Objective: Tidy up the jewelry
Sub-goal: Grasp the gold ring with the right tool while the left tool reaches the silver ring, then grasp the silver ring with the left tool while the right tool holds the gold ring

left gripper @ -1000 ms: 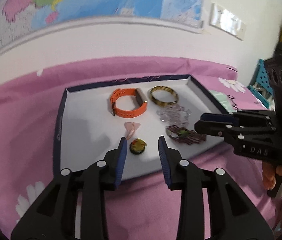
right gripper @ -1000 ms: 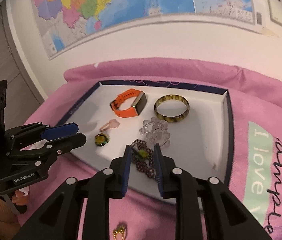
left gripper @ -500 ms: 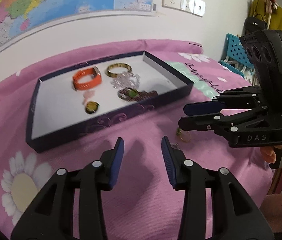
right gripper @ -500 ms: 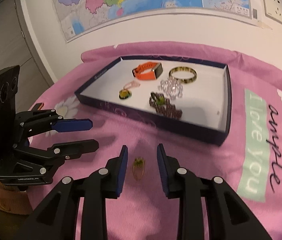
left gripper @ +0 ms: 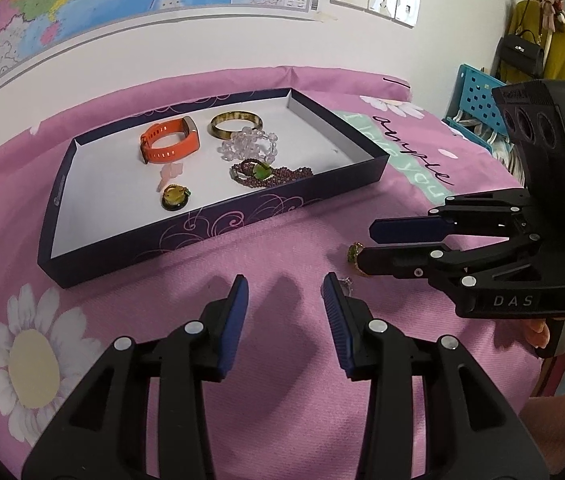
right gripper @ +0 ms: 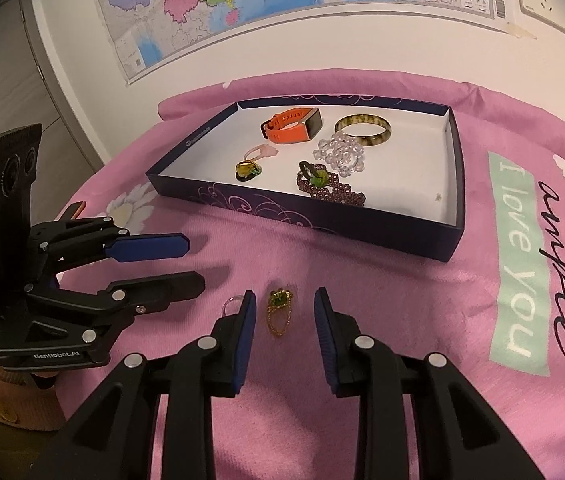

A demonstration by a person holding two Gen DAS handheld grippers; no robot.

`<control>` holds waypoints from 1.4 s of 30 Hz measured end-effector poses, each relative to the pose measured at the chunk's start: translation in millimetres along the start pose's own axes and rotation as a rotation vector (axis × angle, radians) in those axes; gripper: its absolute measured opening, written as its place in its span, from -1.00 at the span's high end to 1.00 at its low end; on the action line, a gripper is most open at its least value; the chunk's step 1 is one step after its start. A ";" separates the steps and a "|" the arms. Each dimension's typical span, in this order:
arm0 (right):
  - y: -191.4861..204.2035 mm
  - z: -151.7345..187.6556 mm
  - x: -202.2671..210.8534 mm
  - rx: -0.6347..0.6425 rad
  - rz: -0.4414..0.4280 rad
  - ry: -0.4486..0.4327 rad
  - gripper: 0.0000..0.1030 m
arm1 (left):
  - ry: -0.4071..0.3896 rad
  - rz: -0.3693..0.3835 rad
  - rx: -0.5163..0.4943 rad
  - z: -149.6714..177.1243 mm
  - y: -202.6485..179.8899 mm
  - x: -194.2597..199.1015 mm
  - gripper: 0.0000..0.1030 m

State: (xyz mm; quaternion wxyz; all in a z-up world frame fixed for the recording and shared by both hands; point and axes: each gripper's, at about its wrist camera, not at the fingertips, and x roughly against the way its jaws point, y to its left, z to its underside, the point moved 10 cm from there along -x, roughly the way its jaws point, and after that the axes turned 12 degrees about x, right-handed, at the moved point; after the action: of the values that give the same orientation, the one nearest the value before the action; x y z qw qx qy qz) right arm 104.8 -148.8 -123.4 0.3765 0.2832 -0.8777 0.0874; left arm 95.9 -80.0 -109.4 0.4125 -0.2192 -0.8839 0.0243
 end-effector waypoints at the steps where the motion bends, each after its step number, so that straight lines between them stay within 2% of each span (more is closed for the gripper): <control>1: -0.2 0.3 -0.2 -0.001 0.002 0.001 0.46 | 0.001 -0.001 -0.001 0.3 0.0 -0.1 0.25; 10: 0.6 2.6 -1.4 -0.002 -0.001 0.007 0.46 | 0.007 -0.001 -0.003 3.3 -0.3 -0.8 0.24; 18: 1.9 1.8 -5.1 0.003 -0.004 0.013 0.47 | 0.024 0.019 -0.041 8.4 -10.8 -1.4 0.11; 23: 0.6 2.6 -7.0 0.001 -0.002 0.022 0.82 | 0.045 0.019 -0.068 11.8 -19.7 -7.9 0.11; 27: -1.6 3.2 -5.6 -0.006 0.005 0.017 0.94 | 0.071 0.016 -0.067 13.5 -22.7 -16.6 0.17; 33: -5.6 2.5 -2.0 -0.018 0.011 0.001 0.97 | 0.079 0.012 -0.052 11.9 -22.3 -21.2 0.56; 35: -6.5 2.4 -0.8 -0.021 0.012 -0.002 0.97 | 0.083 0.013 -0.045 11.6 -21.8 -21.7 0.87; 39: -6.8 1.7 1.7 -0.026 0.008 -0.012 0.97 | 0.088 0.026 -0.026 11.1 -21.0 -22.0 0.96; 42: -7.0 2.0 2.0 -0.033 0.002 -0.014 0.97 | 0.079 0.025 -0.031 10.4 -22.3 -20.5 0.90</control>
State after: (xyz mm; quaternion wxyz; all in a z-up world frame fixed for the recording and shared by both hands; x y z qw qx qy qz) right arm 106.5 -156.2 -123.9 0.3746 0.2766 -0.8821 0.0715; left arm 91.6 -107.1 -126.1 0.4433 -0.2372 -0.8644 0.0072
